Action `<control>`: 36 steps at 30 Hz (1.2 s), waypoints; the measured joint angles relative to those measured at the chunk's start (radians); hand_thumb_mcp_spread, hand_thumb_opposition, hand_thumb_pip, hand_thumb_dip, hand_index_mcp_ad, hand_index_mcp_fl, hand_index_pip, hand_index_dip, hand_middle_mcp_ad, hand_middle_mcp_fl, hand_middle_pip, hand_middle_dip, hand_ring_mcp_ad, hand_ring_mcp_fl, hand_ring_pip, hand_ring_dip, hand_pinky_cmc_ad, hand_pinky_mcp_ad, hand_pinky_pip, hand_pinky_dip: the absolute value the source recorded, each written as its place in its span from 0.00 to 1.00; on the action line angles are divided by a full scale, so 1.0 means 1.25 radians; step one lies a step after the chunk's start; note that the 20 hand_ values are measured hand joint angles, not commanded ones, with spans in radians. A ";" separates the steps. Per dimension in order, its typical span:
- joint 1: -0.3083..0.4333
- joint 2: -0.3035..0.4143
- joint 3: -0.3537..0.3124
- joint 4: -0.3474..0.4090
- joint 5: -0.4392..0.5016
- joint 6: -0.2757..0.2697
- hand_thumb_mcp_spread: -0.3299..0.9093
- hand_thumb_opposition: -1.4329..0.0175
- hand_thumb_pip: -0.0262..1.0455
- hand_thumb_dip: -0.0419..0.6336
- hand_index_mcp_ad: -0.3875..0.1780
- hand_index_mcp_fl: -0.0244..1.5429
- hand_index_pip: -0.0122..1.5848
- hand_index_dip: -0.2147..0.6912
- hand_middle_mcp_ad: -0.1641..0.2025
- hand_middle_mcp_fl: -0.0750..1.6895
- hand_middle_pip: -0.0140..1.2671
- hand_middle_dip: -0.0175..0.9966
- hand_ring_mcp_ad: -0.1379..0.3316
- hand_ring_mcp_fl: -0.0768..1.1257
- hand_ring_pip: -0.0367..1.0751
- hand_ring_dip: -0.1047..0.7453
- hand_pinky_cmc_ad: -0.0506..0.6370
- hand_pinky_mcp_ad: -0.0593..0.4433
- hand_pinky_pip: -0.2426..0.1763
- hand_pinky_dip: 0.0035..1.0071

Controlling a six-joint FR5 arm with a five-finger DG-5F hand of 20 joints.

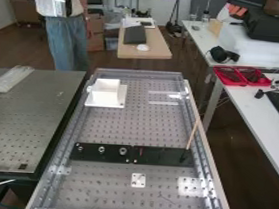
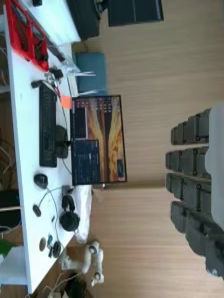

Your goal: Grab the smaller nut and place it in the white container

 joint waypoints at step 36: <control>0.004 0.032 -0.066 0.030 0.044 0.000 0.43 0.51 0.44 0.14 0.67 0.03 0.04 0.63 0.67 0.05 0.11 0.24 0.62 0.06 0.10 0.26 0.67 0.74 0.32 0.56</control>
